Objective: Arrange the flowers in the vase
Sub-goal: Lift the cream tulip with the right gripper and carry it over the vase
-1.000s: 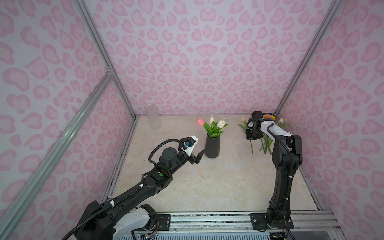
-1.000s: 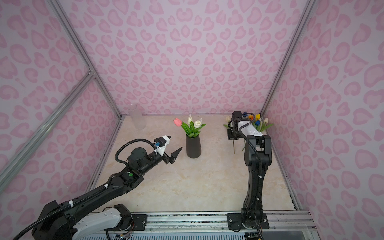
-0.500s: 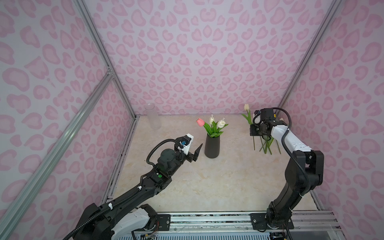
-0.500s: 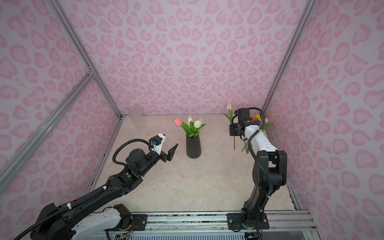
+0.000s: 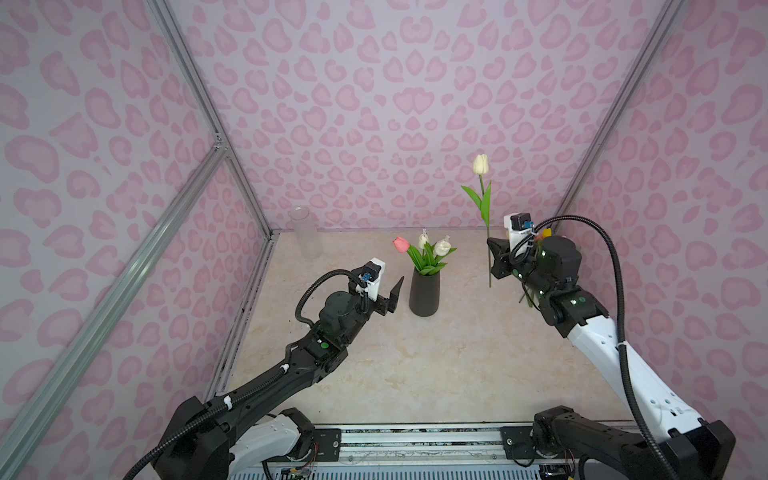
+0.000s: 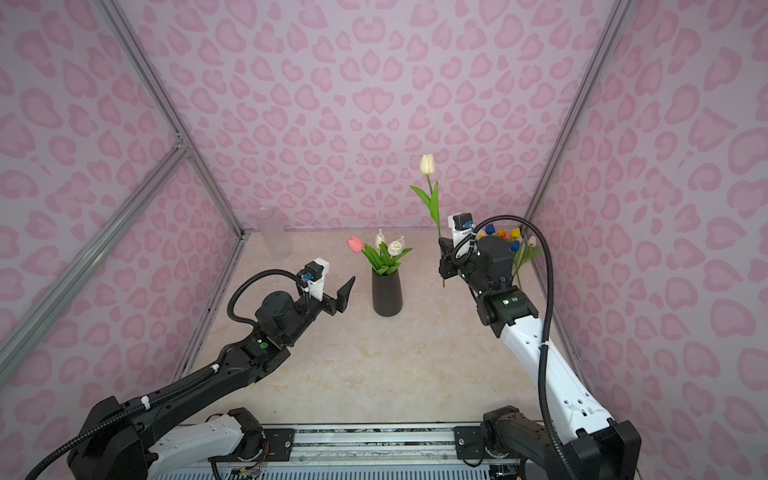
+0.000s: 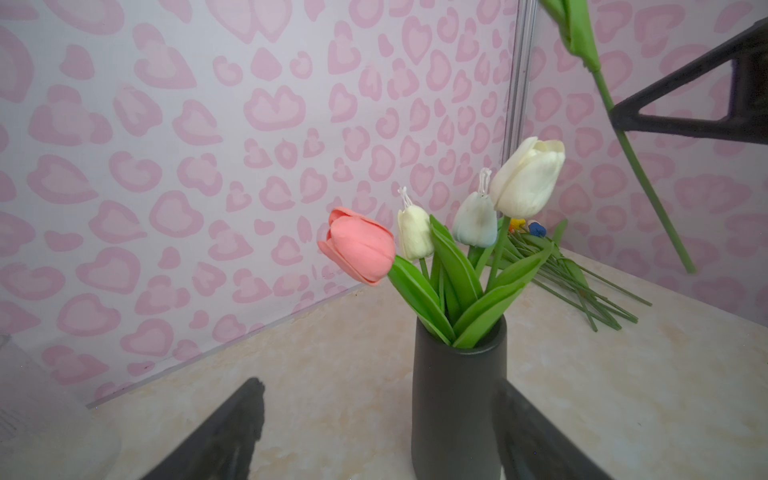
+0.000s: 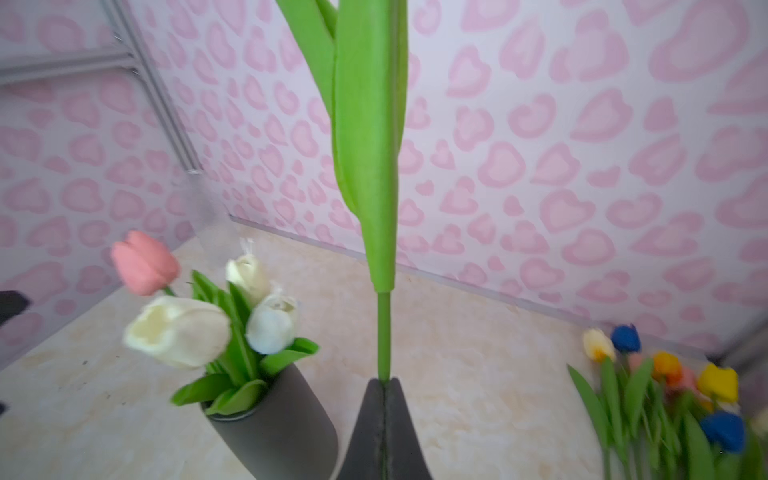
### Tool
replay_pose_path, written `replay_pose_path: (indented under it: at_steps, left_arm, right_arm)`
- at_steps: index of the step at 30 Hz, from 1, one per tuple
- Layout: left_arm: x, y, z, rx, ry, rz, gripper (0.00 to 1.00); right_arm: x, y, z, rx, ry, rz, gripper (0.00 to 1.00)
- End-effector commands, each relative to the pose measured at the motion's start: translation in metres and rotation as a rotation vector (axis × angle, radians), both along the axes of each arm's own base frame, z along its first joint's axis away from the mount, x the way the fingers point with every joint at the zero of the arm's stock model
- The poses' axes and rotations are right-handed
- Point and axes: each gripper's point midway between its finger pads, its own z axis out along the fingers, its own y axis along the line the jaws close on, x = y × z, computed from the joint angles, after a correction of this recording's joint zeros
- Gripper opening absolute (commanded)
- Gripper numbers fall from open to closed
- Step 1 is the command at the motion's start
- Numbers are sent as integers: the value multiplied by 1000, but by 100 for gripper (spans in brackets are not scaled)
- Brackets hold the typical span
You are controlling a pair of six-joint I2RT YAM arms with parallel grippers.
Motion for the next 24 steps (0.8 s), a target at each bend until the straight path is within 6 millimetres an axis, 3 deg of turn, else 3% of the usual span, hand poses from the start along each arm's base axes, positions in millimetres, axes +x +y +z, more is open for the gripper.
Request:
replay_pose_path:
  at_steps: [1,5,13,19,24]
  left_arm:
    - [3,3,18,-40,-45,23,86]
    - [3,3,20,-54,-44,23,86]
    - [5,-2,21,-59,-35,9,86]
    - [2,1,23,-47,-43,10,86]
    - [-3,8,21,-39,-50,25,87]
  right_arm:
    - [-30,28,47,103,-285,147,0]
    - [-61,51,59,233,-405,261,0]
    - [-68,93,48,312,-437,331,0]
    - [-59,120,34,250,-461,317,0]
    - [-46,122,24,223,-490,250,0]
